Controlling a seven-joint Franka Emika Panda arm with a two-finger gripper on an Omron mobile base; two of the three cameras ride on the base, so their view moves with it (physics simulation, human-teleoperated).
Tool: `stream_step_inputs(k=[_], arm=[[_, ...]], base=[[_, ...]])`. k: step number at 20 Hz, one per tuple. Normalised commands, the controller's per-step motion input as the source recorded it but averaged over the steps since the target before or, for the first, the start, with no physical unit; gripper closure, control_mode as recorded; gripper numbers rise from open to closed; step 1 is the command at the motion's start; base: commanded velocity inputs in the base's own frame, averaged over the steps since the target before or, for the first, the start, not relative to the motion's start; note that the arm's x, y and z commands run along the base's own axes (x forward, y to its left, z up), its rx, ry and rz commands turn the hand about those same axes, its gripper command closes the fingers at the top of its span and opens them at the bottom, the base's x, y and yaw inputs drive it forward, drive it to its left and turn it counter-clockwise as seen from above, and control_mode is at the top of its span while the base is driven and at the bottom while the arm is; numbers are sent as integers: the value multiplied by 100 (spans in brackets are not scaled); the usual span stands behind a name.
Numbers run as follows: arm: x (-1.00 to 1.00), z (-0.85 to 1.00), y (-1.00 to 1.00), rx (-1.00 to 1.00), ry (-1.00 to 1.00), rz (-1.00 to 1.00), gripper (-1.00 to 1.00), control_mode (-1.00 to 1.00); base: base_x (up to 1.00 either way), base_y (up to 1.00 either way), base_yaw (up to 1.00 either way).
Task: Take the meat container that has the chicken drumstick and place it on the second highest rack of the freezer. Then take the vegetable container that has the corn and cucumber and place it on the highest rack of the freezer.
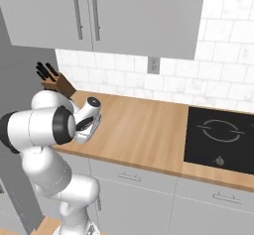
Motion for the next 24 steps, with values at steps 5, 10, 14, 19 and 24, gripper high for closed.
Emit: stream_step_inputs(k=[5, 10, 14, 19, 24], arm=[[0, -42, 21, -1, 0, 0, 100, -100], [-3, -64, 28, -10, -2, 0, 100, -100], [-6, -32, 7, 0, 0, 3, 100, -100], [-6, 10, -14, 6, 0, 13, 100, -100], [-32, 40, -23, 13, -1, 37, 100, -100]], base=[[0, 0, 0], [0, 0, 0], [0, 0, 0], [0, 0, 0], [0, 0, 0]])
